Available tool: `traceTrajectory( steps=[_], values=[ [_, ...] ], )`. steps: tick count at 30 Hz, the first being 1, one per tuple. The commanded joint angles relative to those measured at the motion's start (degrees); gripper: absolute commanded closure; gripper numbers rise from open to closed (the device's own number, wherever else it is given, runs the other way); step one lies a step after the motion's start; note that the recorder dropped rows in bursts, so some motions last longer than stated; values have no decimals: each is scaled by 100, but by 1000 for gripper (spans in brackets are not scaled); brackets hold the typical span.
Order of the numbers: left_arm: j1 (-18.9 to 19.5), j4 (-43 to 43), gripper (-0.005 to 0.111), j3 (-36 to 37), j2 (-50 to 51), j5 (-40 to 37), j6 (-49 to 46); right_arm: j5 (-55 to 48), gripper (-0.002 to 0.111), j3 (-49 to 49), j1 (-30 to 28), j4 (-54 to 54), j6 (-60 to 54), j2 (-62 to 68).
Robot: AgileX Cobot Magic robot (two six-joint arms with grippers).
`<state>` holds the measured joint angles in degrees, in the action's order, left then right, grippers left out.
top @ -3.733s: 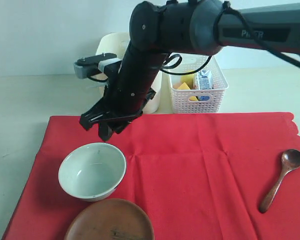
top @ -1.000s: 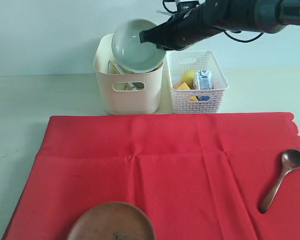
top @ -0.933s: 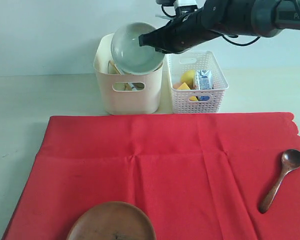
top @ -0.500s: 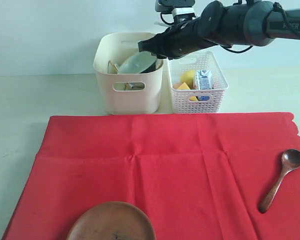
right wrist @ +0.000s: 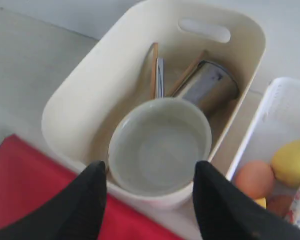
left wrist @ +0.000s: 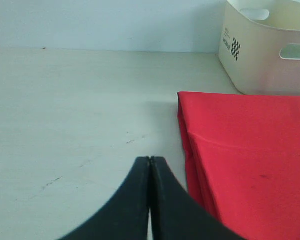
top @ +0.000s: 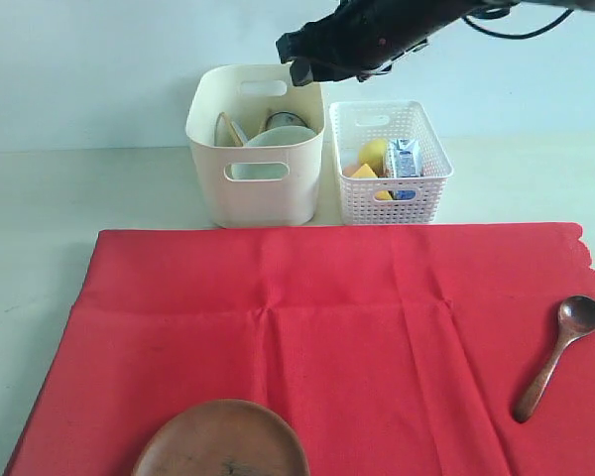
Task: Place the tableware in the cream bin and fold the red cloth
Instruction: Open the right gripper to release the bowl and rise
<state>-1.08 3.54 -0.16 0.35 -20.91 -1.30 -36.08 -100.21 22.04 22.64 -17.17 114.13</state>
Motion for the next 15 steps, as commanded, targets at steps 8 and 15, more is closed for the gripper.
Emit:
traceTrajectory(
  steps=[8,15],
  values=[
    [-29,-3,107,16,-35,73,6,-1167,108,1788,-8,-1565,1274,-2257],
    [-29,-3,107,16,-35,73,6,-889,108,3518,-8,-1713,1232,-3628]
  ],
)
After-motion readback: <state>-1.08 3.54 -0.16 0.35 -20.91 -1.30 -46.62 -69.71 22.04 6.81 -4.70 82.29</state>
